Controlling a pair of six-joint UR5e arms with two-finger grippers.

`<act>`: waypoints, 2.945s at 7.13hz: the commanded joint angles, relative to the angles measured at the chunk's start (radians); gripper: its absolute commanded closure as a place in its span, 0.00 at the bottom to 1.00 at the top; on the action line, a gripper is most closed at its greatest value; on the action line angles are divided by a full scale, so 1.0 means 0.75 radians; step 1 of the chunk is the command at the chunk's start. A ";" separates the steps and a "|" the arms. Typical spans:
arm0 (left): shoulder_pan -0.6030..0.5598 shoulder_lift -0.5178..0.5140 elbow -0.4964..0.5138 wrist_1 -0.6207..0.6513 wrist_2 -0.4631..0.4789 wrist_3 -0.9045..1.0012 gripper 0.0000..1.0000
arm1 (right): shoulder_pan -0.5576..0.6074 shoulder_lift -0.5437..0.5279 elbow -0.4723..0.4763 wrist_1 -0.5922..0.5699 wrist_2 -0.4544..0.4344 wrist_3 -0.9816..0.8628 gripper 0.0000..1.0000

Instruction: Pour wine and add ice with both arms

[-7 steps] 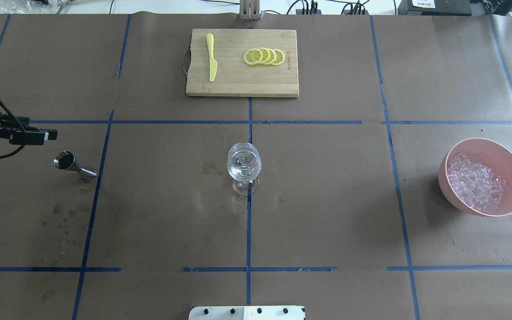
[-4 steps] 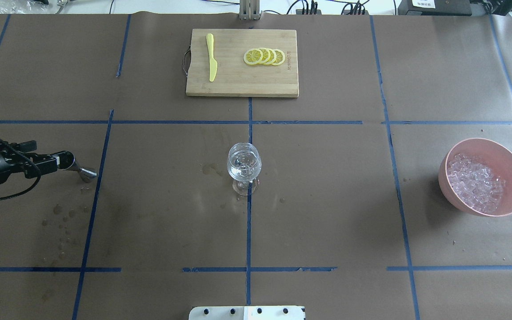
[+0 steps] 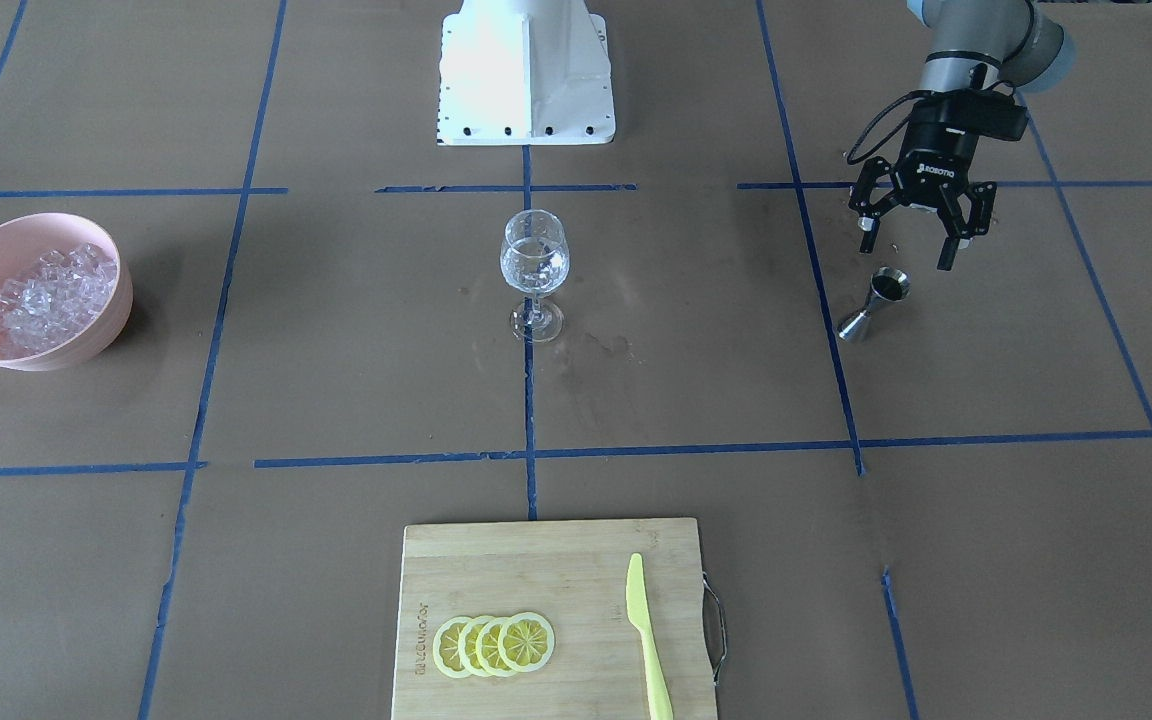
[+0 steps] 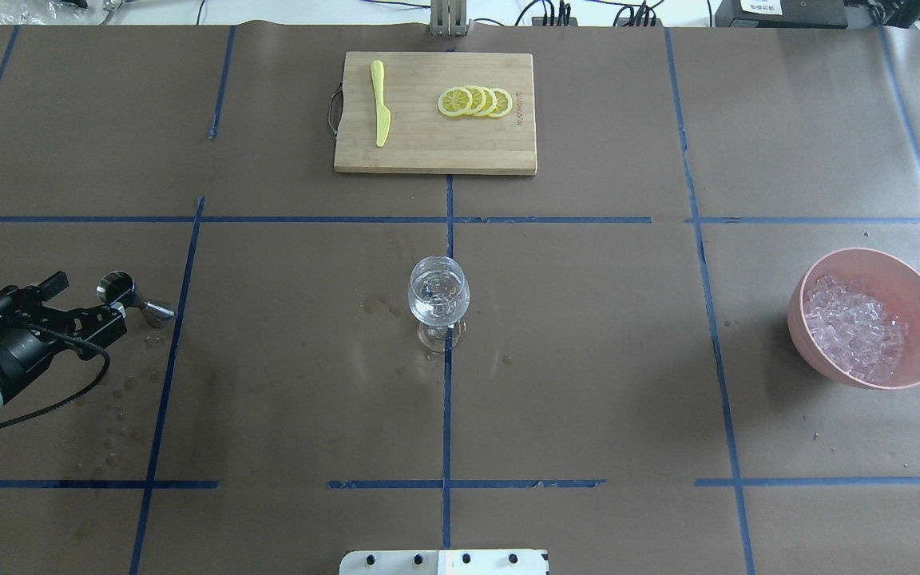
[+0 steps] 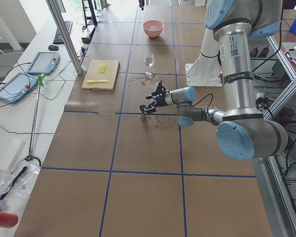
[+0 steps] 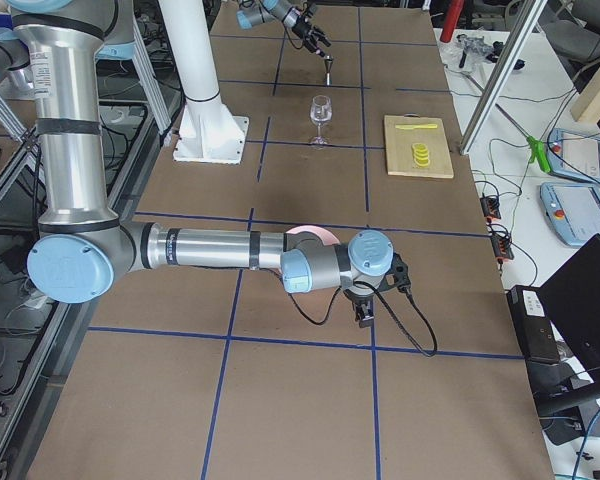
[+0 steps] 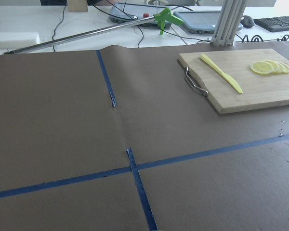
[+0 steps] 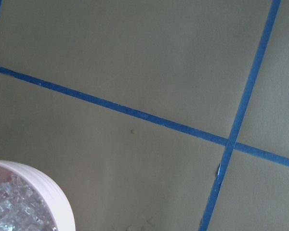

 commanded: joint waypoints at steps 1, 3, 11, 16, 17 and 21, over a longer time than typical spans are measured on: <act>0.147 -0.001 0.092 -0.003 0.220 -0.160 0.01 | -0.001 0.002 -0.001 0.000 0.000 0.000 0.00; 0.194 -0.017 0.106 -0.003 0.276 -0.214 0.01 | -0.001 0.002 -0.001 0.000 0.000 -0.002 0.00; 0.203 -0.273 0.454 -0.009 0.510 -0.223 0.26 | -0.001 -0.005 0.001 0.012 0.000 -0.002 0.00; 0.201 -0.287 0.481 -0.013 0.510 -0.223 0.36 | -0.001 -0.009 0.001 0.018 0.000 -0.002 0.00; 0.199 -0.287 0.483 -0.013 0.510 -0.223 0.34 | -0.001 -0.011 0.001 0.018 0.000 -0.002 0.00; 0.193 -0.297 0.481 -0.013 0.512 -0.221 0.43 | -0.001 -0.015 -0.005 0.018 0.000 -0.002 0.00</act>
